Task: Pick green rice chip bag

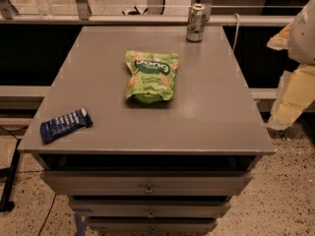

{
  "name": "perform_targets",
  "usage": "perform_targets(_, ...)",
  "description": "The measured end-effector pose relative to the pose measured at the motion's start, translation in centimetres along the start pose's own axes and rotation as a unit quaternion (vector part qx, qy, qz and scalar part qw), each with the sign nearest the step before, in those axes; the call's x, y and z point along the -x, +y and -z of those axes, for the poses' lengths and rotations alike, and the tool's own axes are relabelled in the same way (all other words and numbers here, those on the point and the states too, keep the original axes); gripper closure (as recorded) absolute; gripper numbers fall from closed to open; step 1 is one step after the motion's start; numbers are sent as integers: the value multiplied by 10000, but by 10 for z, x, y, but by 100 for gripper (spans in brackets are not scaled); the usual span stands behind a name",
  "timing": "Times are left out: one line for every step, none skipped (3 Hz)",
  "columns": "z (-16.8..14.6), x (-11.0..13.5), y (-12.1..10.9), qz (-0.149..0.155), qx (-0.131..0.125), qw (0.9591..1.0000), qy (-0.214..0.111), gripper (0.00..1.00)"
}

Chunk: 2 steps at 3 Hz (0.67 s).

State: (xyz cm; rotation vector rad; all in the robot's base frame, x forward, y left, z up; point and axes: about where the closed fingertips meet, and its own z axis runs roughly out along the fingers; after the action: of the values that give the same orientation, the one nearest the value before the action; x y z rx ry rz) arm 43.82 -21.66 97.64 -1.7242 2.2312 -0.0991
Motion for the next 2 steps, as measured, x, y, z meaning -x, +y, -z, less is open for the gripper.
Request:
perform_targets(1, 2, 0, -7, -20, 10000, -15, 0)
perform_targets(-5, 16, -4, -276, -16, 9995, -168, 0)
